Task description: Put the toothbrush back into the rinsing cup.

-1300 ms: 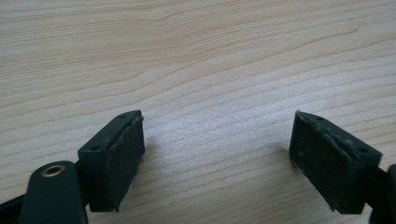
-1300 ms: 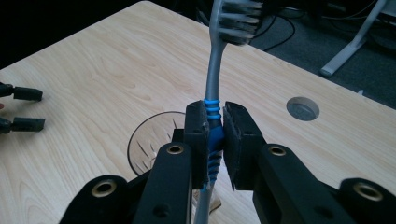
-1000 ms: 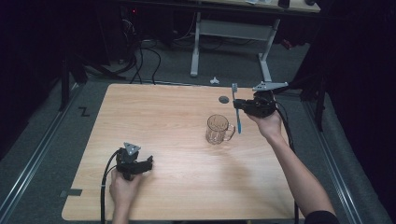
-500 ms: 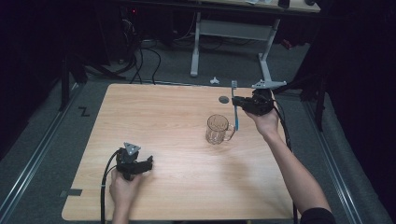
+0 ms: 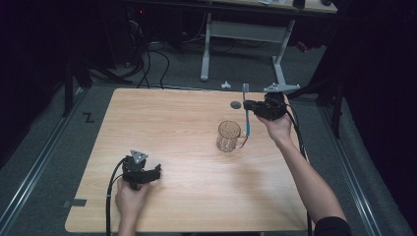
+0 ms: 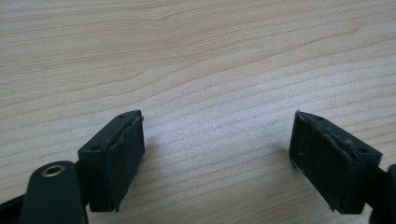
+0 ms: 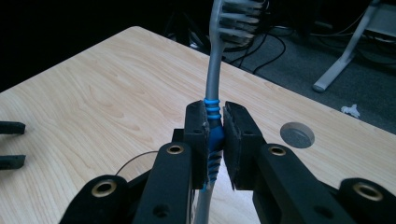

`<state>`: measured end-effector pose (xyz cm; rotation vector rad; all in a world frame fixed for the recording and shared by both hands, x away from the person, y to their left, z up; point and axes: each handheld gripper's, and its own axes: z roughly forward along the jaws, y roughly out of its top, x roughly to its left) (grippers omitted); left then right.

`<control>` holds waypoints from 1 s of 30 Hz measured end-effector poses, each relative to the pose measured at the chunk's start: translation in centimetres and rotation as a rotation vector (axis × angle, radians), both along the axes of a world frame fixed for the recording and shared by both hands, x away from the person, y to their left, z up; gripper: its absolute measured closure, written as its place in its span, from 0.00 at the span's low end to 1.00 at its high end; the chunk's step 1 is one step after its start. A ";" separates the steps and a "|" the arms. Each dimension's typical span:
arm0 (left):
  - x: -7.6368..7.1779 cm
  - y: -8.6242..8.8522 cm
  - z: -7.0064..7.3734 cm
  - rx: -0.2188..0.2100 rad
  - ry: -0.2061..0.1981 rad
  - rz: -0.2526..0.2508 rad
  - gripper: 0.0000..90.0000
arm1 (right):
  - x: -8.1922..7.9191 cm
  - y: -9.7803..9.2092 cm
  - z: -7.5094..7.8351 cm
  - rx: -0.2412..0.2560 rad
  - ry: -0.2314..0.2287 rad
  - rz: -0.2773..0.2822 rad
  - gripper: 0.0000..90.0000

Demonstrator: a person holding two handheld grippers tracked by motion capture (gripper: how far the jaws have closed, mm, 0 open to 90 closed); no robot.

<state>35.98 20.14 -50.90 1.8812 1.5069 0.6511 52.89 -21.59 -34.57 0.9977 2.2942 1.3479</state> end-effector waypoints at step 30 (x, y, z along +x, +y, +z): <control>0.0 0.0 0.0 -0.001 -0.001 0.000 0.21 | 0.3 1.1 -1.0 -0.021 0.000 0.007 0.89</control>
